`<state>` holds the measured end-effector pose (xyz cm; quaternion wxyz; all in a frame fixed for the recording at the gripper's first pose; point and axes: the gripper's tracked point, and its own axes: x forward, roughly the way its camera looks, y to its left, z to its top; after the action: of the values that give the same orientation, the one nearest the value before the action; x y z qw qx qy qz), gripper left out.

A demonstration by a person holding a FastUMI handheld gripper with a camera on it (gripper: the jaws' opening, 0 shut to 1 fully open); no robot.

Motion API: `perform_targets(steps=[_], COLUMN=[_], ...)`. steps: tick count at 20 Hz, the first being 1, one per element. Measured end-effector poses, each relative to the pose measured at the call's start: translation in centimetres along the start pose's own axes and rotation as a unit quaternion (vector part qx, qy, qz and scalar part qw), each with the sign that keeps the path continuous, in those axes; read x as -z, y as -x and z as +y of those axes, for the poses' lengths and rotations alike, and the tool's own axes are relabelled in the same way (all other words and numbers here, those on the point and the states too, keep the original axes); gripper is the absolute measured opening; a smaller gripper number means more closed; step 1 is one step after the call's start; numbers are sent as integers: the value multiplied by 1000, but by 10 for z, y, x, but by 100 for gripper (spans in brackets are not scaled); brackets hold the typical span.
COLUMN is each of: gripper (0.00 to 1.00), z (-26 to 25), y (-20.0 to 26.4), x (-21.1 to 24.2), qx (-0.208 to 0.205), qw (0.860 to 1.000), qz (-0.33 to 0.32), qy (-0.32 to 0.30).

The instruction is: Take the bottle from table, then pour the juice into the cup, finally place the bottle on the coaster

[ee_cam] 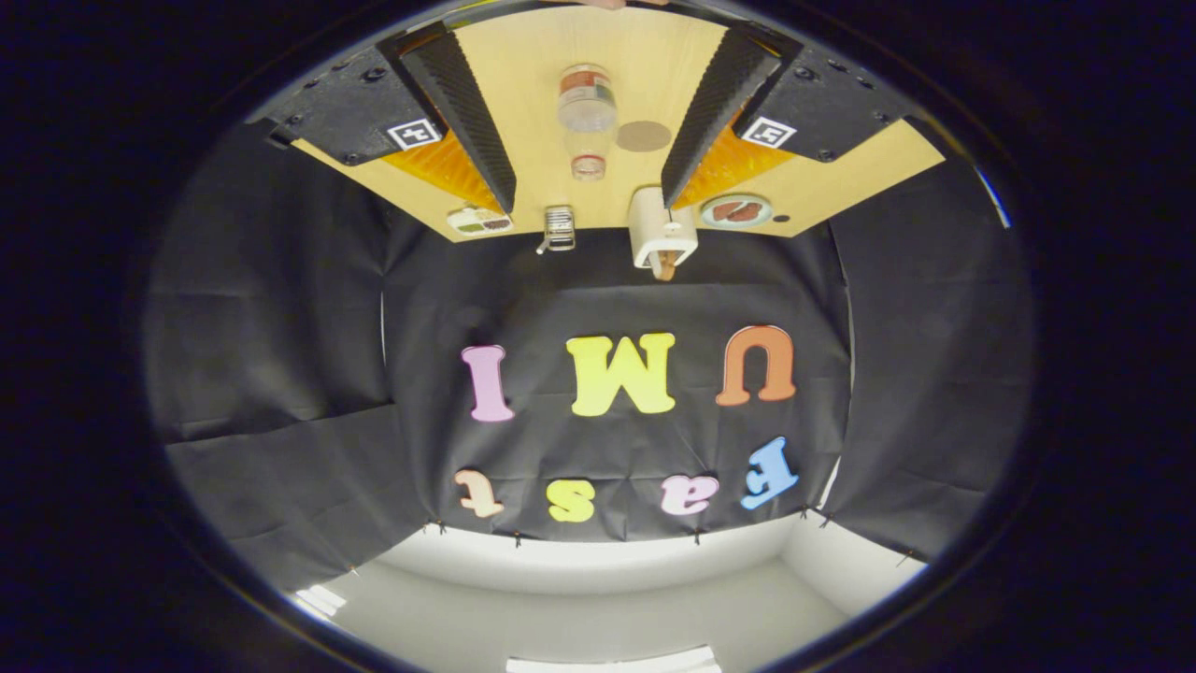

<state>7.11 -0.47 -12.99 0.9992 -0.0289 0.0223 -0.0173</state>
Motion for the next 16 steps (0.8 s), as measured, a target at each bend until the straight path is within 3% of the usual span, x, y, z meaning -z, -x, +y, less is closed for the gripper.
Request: perform_targets(steps=[16], gripper=[100], z=[4], y=[-30], x=[53], qx=[-7], qw=[1000], qz=[-6], qy=[8])
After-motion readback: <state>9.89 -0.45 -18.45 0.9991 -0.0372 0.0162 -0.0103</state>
